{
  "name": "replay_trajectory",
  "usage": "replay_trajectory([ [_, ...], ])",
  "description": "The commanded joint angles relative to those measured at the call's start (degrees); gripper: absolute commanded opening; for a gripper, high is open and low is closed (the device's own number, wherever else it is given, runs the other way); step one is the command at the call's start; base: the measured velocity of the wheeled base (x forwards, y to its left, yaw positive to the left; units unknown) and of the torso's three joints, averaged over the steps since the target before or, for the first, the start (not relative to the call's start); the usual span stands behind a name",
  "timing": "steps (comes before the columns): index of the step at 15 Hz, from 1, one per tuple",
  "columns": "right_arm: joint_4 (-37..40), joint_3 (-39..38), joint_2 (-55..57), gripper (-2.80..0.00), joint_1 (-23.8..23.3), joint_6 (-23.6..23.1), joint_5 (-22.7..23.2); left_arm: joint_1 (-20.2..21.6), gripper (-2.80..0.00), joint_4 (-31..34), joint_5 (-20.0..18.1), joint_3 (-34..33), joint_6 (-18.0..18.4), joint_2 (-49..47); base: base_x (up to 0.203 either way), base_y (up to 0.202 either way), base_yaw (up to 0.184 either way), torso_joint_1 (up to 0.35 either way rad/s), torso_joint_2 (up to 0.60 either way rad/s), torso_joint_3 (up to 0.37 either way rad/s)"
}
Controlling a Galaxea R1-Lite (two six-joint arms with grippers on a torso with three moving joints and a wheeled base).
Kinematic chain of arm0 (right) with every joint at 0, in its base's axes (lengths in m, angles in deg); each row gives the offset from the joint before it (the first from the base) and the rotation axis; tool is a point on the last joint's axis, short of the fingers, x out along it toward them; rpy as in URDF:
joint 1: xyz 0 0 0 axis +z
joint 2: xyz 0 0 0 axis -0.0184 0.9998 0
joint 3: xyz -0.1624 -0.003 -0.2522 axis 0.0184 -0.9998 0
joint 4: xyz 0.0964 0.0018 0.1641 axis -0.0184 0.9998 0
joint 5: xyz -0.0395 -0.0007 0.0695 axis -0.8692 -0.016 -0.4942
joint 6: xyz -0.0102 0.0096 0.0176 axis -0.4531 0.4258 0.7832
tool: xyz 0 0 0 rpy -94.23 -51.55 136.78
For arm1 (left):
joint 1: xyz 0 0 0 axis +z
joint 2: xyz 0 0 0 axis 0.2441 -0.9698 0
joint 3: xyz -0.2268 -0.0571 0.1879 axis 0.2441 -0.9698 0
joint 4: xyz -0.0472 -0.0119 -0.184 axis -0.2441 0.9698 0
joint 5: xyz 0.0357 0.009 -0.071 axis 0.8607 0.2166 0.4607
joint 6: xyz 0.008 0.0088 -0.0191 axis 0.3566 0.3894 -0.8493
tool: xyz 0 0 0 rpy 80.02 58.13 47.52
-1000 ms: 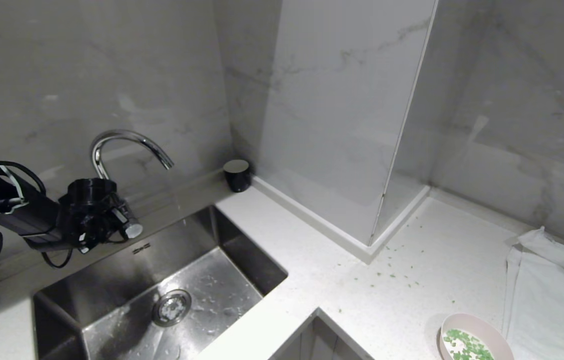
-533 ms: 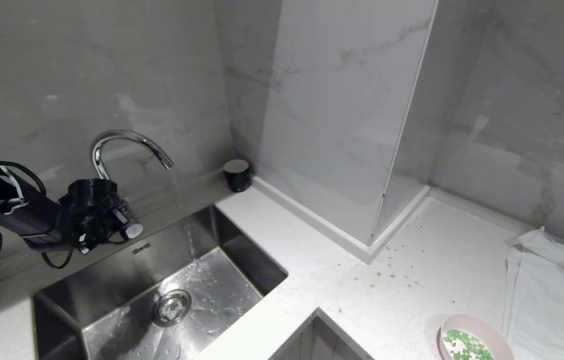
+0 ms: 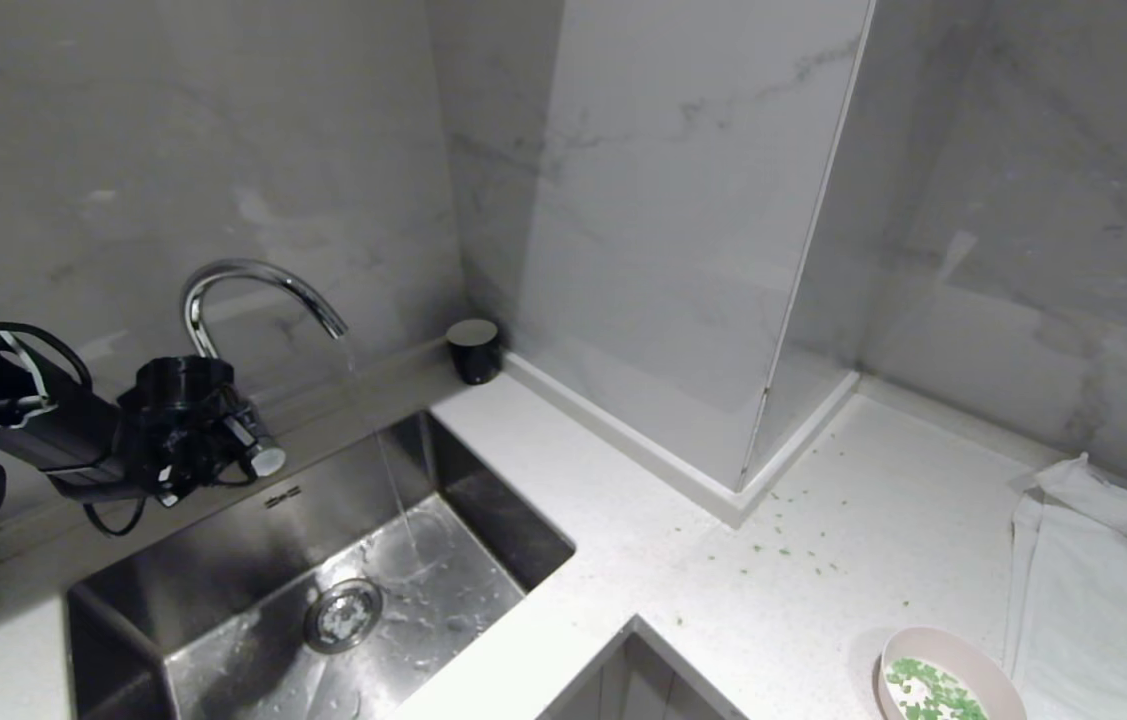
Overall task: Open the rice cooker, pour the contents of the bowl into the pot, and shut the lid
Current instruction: Turn on the tap
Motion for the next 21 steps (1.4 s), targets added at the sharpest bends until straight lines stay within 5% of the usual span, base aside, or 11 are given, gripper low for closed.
replay_trajectory([
  [1,0.0,-0.09,0.0,-2.8,0.05,0.0,-0.02,0.02,-2.8,-0.28,0.0,-0.07,-0.19,0.07,0.0,0.0,0.0,0.0,0.0,0.0],
  [9,0.0,-0.09,-0.03,-2.8,0.05,0.01,-0.02,0.02,-2.8,-0.63,-0.02,0.11,-0.37,0.26,0.0,0.0,0.0,0.0,0.0,0.0],
  [10,0.0,-0.09,-0.01,-2.8,0.05,-0.01,-0.02,0.02,0.0,-0.54,0.0,0.12,-0.57,0.16,0.0,0.0,0.0,0.0,0.0,0.0],
  [21,0.0,-0.09,-0.06,-2.8,0.02,0.06,-0.02,-1.34,0.0,-0.46,-0.17,-1.08,-2.12,4.87,0.0,0.0,0.0,0.0,0.0,0.0],
])
